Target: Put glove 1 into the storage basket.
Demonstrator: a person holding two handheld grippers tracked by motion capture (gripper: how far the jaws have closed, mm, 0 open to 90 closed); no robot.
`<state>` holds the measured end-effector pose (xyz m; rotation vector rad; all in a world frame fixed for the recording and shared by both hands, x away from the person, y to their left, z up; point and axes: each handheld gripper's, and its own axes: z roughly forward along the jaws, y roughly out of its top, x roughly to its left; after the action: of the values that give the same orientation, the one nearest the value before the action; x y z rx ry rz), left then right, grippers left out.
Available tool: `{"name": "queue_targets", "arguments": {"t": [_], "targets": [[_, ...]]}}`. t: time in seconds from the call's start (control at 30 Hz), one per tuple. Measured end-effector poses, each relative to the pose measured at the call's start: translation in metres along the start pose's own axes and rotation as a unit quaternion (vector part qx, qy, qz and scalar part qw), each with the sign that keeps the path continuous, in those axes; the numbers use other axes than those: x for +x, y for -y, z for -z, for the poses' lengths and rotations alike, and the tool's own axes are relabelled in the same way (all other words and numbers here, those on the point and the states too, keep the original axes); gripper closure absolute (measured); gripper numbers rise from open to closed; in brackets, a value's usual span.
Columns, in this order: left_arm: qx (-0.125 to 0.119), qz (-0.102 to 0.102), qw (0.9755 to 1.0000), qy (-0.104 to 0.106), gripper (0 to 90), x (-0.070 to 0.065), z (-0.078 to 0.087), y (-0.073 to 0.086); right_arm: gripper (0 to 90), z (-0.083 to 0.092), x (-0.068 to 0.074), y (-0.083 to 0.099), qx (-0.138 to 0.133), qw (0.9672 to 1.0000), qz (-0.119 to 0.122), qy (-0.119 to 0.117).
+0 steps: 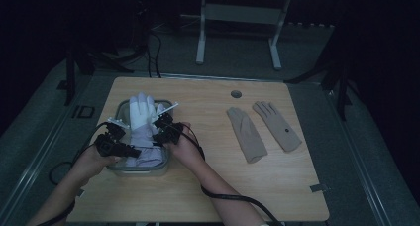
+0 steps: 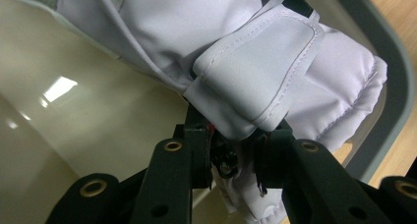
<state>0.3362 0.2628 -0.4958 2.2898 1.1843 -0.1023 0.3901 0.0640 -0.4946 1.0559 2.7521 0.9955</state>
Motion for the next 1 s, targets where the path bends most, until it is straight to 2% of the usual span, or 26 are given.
{"name": "queue_targets", "arguments": {"t": [0.07,0.17,0.2,0.23,0.27,0.3,0.33,0.37,0.4,0.43,0.47,0.5,0.53,0.57,0.6,0.63,0.67,0.7,0.77,0.8,0.83,0.87,0.9,0.93,0.97,1.0], "targets": [[0.015,0.015,0.9998,0.002,70.4,0.001,-0.007,0.003,79.7,-0.007,0.001,0.002,0.023,0.9997,-0.002,-0.003],[0.019,0.019,0.9996,-0.007,68.7,0.0,-0.009,0.002,79.2,-0.009,0.003,0.0,0.034,0.9994,0.008,0.006],[0.022,0.027,0.9993,-0.015,65.1,-0.002,-0.01,0.001,76.9,-0.01,0.003,-0.001,0.04,0.9991,0.012,0.008],[0.022,0.027,0.9993,-0.015,62.6,-0.002,-0.01,0.001,76.9,-0.01,0.003,-0.001,0.04,0.9991,0.012,0.008],[0.023,0.022,0.9991,-0.027,59.7,-0.004,-0.01,0.0,71.7,-0.01,0.003,-0.004,0.047,0.9987,0.017,0.011],[0.023,0.022,0.9991,-0.027,56.8,-0.004,-0.01,0.0,71.7,-0.01,0.003,-0.004,0.047,0.9987,0.017,0.011],[0.02,0.019,0.9988,-0.041,53.8,-0.007,-0.009,0.0,65.0,-0.009,0.003,-0.006,0.044,0.9987,0.022,0.014],[0.02,0.019,0.9988,-0.041,49.1,-0.007,-0.009,0.0,65.0,-0.009,0.003,-0.006,0.044,0.9987,0.022,0.014],[0.008,0.006,0.9973,-0.072,43.2,-0.012,-0.006,0.001,56.7,-0.008,0.004,-0.007,0.035,0.9988,0.029,0.016],[0.008,0.006,0.9973,-0.072,39.3,-0.012,-0.006,0.001,56.7,-0.008,0.004,-0.007,0.035,0.9988,0.029,0.016],[-0.007,0.003,0.9955,-0.094,34.9,-0.015,0.0,0.003,47.5,-0.005,0.005,-0.008,0.021,0.999,0.033,0.022],[-0.007,0.003,0.9955,-0.094,29.1,-0.015,0.0,0.003,47.5,-0.005,0.005,-0.008,0.021,0.999,0.033,0.022],[-0.044,0.008,0.9945,-0.095,26.2,-0.016,0.006,0.006,37.5,-0.001,0.003,-0.01,0.004,0.9989,0.042,0.021],[-0.044,0.008,0.9945,-0.095,23.8,-0.016,0.006,0.006,37.5,-0.001,0.003,-0.01,0.004,0.9989,0.042,0.021],[-0.077,0.014,0.9921,-0.099,19.9,-0.018,0.012,0.009,31.8,0.004,0.001,-0.011,-0.002,0.999,0.042,0.018],[-0.077,0.014,0.9921,-0.099,18.1,-0.018,0.012,0.009,31.8,0.004,0.001,-0.011,-0.002,0.999,0.042,0.018],[-0.11,0.015,0.9892,-0.096,18.0,-0.022,0.016,0.01,28.2,0.01,0.0,-0.011,-0.009,0.9987,0.049,0.013],[-0.11,0.015,0.9892,-0.096,17.3,-0.022,0.016,0.01,28.2,0.01,0.0,-0.011,-0.009,0.9987,0.049,0.013],[-0.14,0.019,0.9863,-0.085,16.1,-0.028,0.018,0.01,22.9,0.018,0.0,-0.012,-0.024,0.9982,0.054,0.012],[-0.163,0.017,0.983,-0.083,14.0,-0.034,0.019,0.008,18.0,0.026,0.0,-0.013,-0.029,0.9975,0.064,0.001],[-0.163,0.017,0.983,-0.083,13.6,-0.034,0.019,0.008,18.0,0.026,0.0,-0.013,-0.029,0.9975,0.064,0.001],[-0.176,0.016,0.9809,-0.082,10.5,-0.04,0.018,0.006,17.9,0.034,-0.001,-0.013,-0.036,0.9972,0.065,0.0],[-0.176,0.016,0.9809,-0.082,4.8,-0.04,0.018,0.006,17.9,0.034,-0.001,-0.013,-0.036,0.9972,0.065,0.0],[-0.175,0.01,0.9812,-0.08,0.7,-0.045,0.016,0.002,16.6,0.04,-0.002,-0.013,-0.035,0.9967,0.073,0.005],[-0.175,0.01,0.9812,-0.08,0.7,-0.045,0.016,0.002,16.6,0.04,-0.002,-0.013,-0.035,0.9967,0.073,0.005],[-0.177,0.0,0.9806,-0.084,0.7,-0.051,0.015,-0.002,16.3,0.046,-0.003,-0.012,-0.034,0.9965,0.076,0.007]]}}
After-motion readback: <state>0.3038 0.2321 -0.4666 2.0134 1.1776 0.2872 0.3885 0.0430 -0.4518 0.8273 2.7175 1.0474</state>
